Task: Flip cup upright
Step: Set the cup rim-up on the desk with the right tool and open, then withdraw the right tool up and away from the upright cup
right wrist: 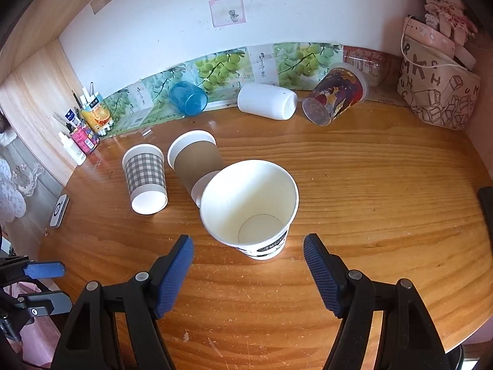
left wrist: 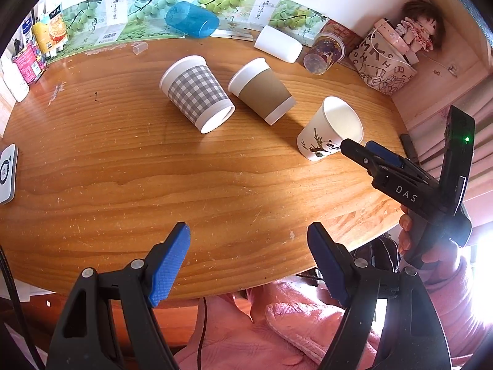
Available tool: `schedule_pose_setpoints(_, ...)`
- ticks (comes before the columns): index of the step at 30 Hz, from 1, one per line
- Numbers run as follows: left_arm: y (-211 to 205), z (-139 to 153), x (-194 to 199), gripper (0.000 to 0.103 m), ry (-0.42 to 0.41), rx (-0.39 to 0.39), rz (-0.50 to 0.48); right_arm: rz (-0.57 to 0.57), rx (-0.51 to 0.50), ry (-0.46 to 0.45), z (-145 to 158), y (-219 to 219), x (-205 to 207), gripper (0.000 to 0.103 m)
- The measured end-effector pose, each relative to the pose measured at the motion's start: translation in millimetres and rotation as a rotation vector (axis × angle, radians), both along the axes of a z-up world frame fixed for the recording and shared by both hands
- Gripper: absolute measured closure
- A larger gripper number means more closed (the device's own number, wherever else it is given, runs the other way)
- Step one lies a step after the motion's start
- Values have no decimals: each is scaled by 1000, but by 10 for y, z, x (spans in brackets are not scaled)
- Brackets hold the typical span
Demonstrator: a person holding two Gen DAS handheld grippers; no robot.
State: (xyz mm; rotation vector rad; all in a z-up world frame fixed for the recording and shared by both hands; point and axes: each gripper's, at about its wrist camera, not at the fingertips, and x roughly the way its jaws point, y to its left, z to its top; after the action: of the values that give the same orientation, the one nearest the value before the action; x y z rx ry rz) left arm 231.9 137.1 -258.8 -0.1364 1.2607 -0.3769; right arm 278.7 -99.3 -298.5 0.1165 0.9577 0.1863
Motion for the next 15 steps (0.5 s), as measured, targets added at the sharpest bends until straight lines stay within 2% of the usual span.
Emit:
schedule_pose_setpoints(9,-82,7,-98,22,16,18,-23,-67,33,35,127,-79,-245,25)
schedule_pose_setpoints(15,-169,180,-200,22,-8,20,-25,-54,20,21,451,-83,-468,20)
